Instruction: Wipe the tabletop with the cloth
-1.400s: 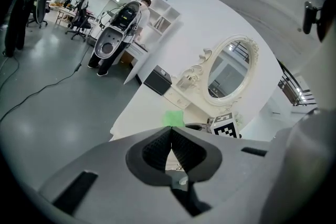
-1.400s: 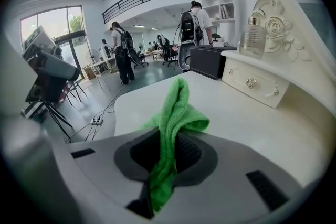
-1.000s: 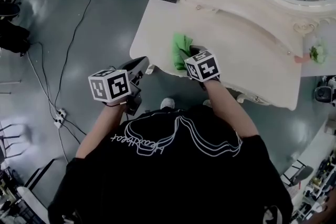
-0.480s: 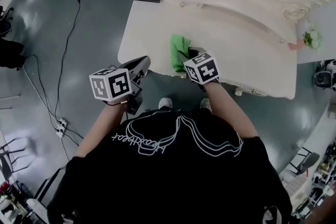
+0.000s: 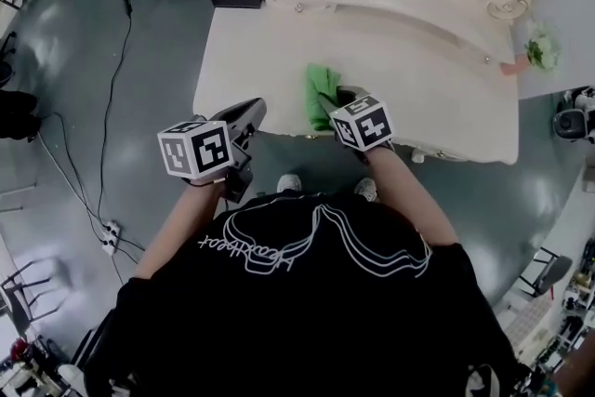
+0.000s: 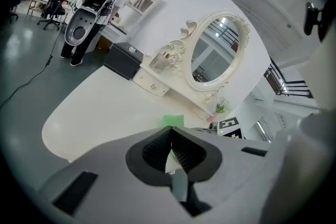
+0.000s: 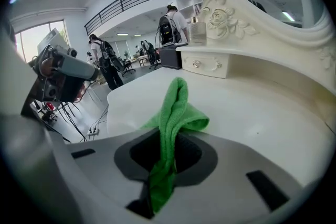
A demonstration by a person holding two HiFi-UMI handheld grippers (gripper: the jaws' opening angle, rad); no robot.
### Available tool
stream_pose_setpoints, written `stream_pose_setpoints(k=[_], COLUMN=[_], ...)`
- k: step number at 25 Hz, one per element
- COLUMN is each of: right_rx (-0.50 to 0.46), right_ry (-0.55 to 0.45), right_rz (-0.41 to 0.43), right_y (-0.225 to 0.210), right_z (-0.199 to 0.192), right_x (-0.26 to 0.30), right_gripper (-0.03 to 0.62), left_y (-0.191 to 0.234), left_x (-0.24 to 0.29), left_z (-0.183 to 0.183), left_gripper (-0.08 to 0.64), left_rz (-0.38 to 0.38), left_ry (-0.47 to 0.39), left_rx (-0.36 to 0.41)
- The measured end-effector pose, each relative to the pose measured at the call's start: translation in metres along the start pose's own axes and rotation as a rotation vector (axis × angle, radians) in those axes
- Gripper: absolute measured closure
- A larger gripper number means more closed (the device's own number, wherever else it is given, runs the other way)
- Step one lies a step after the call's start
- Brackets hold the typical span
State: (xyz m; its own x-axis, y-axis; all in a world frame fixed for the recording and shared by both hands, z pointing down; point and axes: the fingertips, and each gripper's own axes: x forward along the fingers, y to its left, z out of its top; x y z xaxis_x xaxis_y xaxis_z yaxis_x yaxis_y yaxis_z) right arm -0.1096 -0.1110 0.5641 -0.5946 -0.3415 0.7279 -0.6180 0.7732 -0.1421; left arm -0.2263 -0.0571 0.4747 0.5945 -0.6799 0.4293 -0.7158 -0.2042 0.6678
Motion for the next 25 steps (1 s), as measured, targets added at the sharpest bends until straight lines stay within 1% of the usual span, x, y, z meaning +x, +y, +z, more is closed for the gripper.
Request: stream_pose_setpoints(k=[7, 16, 25], right_rx=[0.027, 0.013, 0.000], right_ry=[-0.001, 0.007, 0.018], right_rz=[-0.009, -0.002, 0.006], right_y=[-0.020, -0.035, -0.053], right_z=[-0.014, -0.025, -0.037], right_x=[-0.016, -0.029, -0.044], right_gripper=[0.537, 0.537, 0.537], left_y=[-0.017, -0.035, -0.055], left_x=[0.012, 0.023, 0.036], left_z=[-0.002, -0.009, -0.012], left_gripper=[0.556, 0.555, 0.555], left_rz=[-0.008, 0.004, 0.010], left_ry=[0.004, -0.009, -0.008], left_rx=[0.010, 0.003, 0.014])
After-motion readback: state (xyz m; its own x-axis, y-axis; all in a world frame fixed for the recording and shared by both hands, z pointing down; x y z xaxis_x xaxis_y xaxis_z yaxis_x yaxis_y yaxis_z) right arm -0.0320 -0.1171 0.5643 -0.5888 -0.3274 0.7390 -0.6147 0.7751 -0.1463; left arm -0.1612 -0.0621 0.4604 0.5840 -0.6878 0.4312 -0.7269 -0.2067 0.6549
